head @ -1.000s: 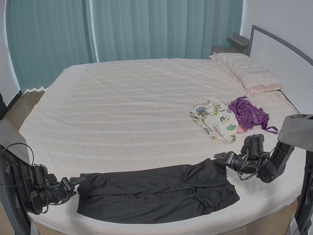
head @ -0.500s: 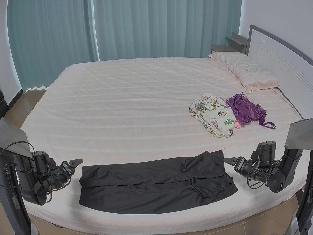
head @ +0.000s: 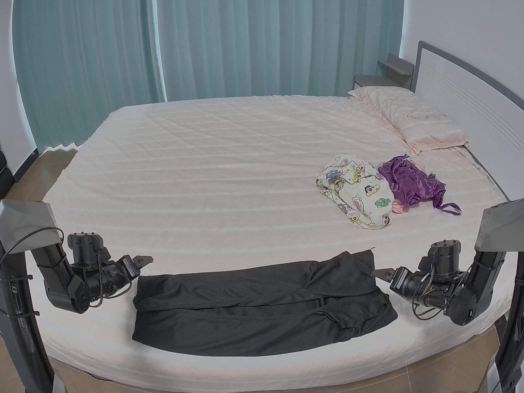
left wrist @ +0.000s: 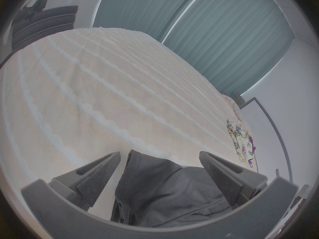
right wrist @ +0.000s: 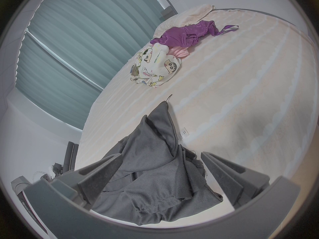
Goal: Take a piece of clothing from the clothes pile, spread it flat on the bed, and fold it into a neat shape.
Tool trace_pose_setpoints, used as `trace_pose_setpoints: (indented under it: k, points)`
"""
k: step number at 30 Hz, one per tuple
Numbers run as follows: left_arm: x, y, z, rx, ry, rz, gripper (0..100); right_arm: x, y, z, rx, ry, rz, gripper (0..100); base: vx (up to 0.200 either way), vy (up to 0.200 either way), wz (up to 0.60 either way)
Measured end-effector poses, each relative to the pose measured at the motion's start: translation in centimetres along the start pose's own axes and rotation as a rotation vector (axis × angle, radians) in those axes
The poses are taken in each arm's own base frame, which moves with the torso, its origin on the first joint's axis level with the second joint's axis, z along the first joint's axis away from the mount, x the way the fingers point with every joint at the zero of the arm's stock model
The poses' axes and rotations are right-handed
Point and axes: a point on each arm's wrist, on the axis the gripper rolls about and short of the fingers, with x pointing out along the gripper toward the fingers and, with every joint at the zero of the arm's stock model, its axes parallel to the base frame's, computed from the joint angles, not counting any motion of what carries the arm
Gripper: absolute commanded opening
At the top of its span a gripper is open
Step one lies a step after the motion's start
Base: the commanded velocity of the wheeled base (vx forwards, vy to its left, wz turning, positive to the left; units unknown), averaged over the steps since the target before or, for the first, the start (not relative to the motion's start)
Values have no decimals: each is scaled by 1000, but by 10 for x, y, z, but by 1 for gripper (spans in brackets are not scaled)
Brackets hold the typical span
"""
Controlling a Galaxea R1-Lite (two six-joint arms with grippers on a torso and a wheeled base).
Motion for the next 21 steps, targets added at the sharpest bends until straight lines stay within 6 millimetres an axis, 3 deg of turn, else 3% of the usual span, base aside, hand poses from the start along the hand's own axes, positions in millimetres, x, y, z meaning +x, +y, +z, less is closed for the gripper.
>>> trace_pose_setpoints:
  k: [21]
  points:
    - [22,2,-13,19,52,7,100,0,-2,-3,1,15,-3,100,0,0,0]
